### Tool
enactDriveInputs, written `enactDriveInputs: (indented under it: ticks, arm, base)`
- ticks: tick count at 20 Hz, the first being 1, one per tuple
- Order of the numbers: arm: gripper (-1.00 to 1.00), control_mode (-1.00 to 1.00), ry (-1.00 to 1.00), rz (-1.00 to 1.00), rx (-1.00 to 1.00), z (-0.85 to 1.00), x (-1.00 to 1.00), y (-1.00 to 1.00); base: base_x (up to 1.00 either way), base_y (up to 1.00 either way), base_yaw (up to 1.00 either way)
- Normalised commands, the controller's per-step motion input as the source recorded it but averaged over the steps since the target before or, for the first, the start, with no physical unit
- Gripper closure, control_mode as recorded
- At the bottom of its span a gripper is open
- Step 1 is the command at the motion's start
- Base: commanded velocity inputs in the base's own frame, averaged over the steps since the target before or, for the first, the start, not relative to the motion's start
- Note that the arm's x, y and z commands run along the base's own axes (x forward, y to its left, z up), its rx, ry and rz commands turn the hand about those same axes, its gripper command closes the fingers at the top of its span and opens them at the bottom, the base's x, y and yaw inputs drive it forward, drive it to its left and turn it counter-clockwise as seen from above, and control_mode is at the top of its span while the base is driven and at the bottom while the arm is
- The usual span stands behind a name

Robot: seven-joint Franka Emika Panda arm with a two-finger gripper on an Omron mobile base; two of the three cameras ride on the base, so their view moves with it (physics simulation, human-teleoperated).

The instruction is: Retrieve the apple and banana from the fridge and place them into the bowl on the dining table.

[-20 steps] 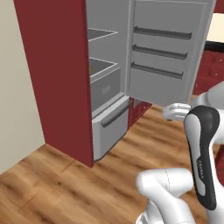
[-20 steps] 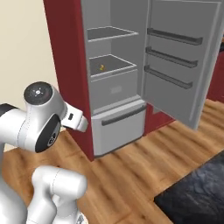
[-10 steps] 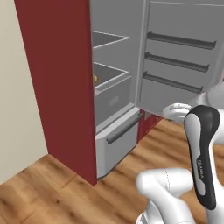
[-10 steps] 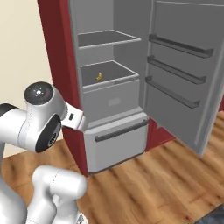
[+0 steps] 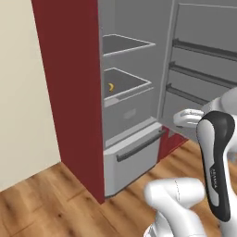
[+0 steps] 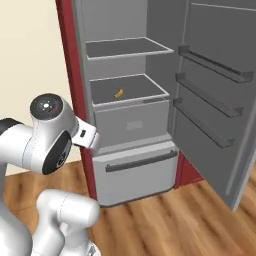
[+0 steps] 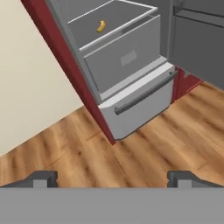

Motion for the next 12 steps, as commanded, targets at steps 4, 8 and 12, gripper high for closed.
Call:
enactDriveInputs:
  ticks: [4, 8, 12]
  arm:
    - [-1.00, 1.00, 0.00, 0.00, 0.00, 0.00, 0.00, 0.00]
    - [-1.00, 1.00, 0.00, 0.00, 0.00, 0.00, 0.00, 0.00]
    - [-1.00, 1.00, 0.00, 0.00, 0.00, 0.00, 0.00, 0.00]
  base:
    - [0.42, -0.44, 0.38]
    - [0.26, -0.62, 0.33]
    - [0.22, -0.75, 0.31]
